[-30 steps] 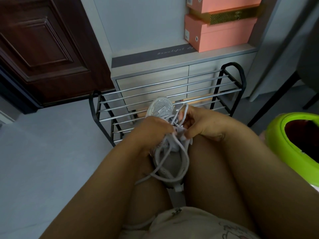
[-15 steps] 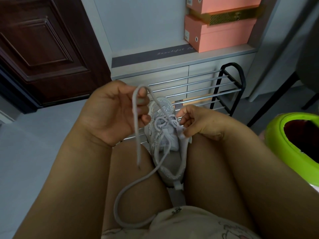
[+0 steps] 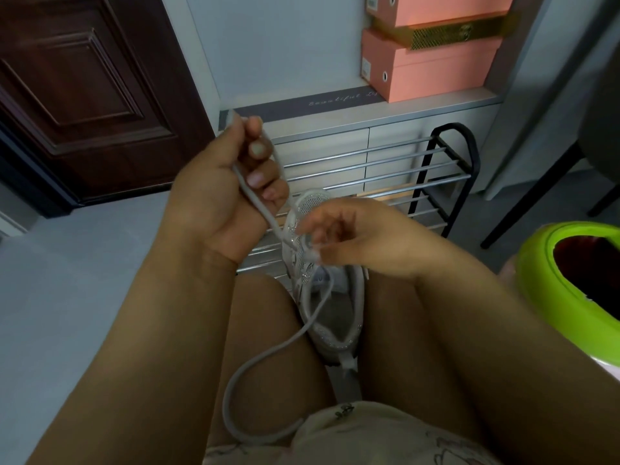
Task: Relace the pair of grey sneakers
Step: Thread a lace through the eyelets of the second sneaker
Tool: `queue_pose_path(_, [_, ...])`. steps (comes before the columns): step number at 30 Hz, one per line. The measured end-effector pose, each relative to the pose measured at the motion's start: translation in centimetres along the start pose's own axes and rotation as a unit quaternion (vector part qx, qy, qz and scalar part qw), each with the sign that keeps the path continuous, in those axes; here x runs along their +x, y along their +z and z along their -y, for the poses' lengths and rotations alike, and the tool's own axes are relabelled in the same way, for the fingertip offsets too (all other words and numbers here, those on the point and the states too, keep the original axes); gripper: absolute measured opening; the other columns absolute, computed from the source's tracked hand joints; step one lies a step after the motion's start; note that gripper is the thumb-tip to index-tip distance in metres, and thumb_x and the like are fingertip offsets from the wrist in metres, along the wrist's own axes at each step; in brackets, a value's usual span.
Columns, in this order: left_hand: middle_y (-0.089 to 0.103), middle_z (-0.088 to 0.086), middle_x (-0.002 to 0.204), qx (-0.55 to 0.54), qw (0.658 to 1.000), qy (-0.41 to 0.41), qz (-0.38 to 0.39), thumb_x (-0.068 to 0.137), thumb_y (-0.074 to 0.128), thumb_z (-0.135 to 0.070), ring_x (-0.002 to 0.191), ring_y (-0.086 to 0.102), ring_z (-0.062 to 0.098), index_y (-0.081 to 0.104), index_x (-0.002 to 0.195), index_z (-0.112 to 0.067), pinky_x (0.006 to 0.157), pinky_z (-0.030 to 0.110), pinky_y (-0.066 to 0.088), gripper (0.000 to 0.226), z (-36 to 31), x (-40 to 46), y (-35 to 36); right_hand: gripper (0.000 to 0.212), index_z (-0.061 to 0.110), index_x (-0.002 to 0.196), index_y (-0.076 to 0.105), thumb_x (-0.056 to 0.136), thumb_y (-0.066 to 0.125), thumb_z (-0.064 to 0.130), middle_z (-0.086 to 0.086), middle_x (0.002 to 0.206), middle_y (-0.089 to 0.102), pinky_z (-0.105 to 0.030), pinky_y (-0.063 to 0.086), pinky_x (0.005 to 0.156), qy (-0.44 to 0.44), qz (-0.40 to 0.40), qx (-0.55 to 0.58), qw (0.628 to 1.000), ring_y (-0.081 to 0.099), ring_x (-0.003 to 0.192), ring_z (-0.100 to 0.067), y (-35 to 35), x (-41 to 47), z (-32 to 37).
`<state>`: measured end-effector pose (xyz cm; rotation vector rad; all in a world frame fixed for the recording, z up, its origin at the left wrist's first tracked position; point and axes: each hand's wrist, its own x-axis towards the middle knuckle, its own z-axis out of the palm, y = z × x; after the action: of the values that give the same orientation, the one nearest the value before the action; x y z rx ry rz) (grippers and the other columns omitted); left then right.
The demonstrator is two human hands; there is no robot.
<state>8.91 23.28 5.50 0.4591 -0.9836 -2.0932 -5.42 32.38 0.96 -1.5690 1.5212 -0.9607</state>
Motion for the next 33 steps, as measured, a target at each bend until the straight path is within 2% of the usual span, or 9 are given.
queue_pose_path(3, [0.042,-0.009,0.059,-0.004,1.000,0.014,-0.004,0.099,0.038,-0.038,0.044,0.030,0.004,0.053,0.075,-0.020,0.045,0.018,0.028,0.034,0.9,0.2,0.2,0.005,0.021,0.091,0.066,0.087,0.065,0.020,0.004,0.081,0.067,-0.017,0.046,0.059,-0.013,0.026,0.029,0.999,0.058,0.063,0.000,1.5,0.0,0.9])
queue_pose_path(7, [0.043,-0.005,0.062,0.004,0.999,0.021,-0.029,0.097,0.040,-0.041,0.049,0.038,0.006,0.056,0.076,-0.017,0.051,0.020,0.036,0.035,1.4,0.4,-0.8,0.017,0.011,0.082,0.059,0.096,0.048,0.009,-0.002,0.072,0.062,-0.018,0.042,0.046,-0.001,-0.024,0.104,0.994,0.053,0.053,-0.007,1.7,0.3,0.8])
queue_pose_path(9, [0.048,-0.002,0.067,0.075,0.995,0.012,-0.057,0.086,0.051,-0.044,0.058,0.045,0.008,0.060,0.081,-0.013,0.059,0.022,0.042,0.033,1.9,0.0,-1.3,0.020,0.012,0.079,0.056,0.096,0.047,0.006,-0.002,0.069,0.061,-0.020,0.044,0.045,-0.001,-0.073,0.117,0.990,0.055,0.051,-0.008,1.4,0.4,0.6])
queue_pose_path(13, [0.054,-0.002,0.062,0.261,0.963,-0.019,-0.055,0.078,0.065,-0.024,0.055,0.045,0.008,0.068,0.075,-0.014,0.054,0.022,0.041,0.011,4.0,-1.0,-2.4,0.020,0.017,0.071,0.056,0.091,0.058,0.012,0.001,0.060,0.059,-0.016,0.045,0.044,-0.014,-0.174,0.000,0.985,0.058,0.045,-0.001,1.4,0.4,0.3])
queue_pose_path(15, [0.057,-0.001,0.058,0.303,0.951,-0.012,-0.054,0.085,0.062,-0.011,0.050,0.049,0.007,0.069,0.064,-0.018,0.051,0.022,0.045,0.024,4.6,-1.3,-2.8,0.015,0.017,0.073,0.060,0.088,0.063,0.017,-0.001,0.064,0.063,-0.027,0.051,0.053,-0.016,-0.190,-0.089,0.978,0.063,0.056,-0.009,1.5,0.6,0.1])
queue_pose_path(20, [0.068,0.000,0.064,0.335,0.932,0.037,-0.133,0.093,0.055,-0.009,0.059,0.062,0.010,0.066,0.079,-0.011,0.059,0.023,0.054,0.018,4.3,-1.5,-3.8,0.011,0.019,0.072,0.067,0.080,0.071,0.025,0.005,0.071,0.064,-0.024,0.044,0.062,0.001,-0.154,-0.184,0.971,0.058,0.066,-0.008,0.8,0.5,-0.8])
queue_pose_path(27, [0.072,0.000,0.077,0.151,0.951,0.205,-0.176,0.095,0.055,-0.016,0.075,0.068,0.010,0.064,0.086,-0.013,0.073,0.023,0.054,0.013,-0.9,-0.6,-5.1,0.018,0.030,0.090,0.074,0.079,0.066,0.041,0.009,0.091,0.057,-0.031,0.034,0.089,-0.023,-0.021,-0.401,0.916,0.043,0.101,-0.015,1.0,0.2,-1.4])
queue_pose_path(30, [0.071,0.000,0.078,0.179,0.954,0.180,-0.162,0.091,0.058,-0.009,0.075,0.067,0.010,0.064,0.090,-0.012,0.072,0.022,0.054,0.008,-0.5,-0.9,-5.4,0.025,0.035,0.097,0.071,0.079,0.062,0.050,0.011,0.095,0.038,-0.036,0.027,0.092,0.001,0.017,-0.439,0.898,0.031,0.107,-0.016,1.7,0.5,-1.8])
queue_pose_path(33, [0.071,0.001,0.072,0.297,0.940,0.097,-0.136,0.088,0.060,-0.003,0.068,0.067,0.012,0.066,0.089,-0.013,0.065,0.023,0.055,0.011,2.5,-1.6,-5.4,0.026,0.038,0.100,0.069,0.077,0.063,0.048,0.012,0.095,0.035,-0.035,0.026,0.089,0.014,0.010,-0.429,0.903,0.030,0.108,-0.017,1.9,0.8,-2.2])
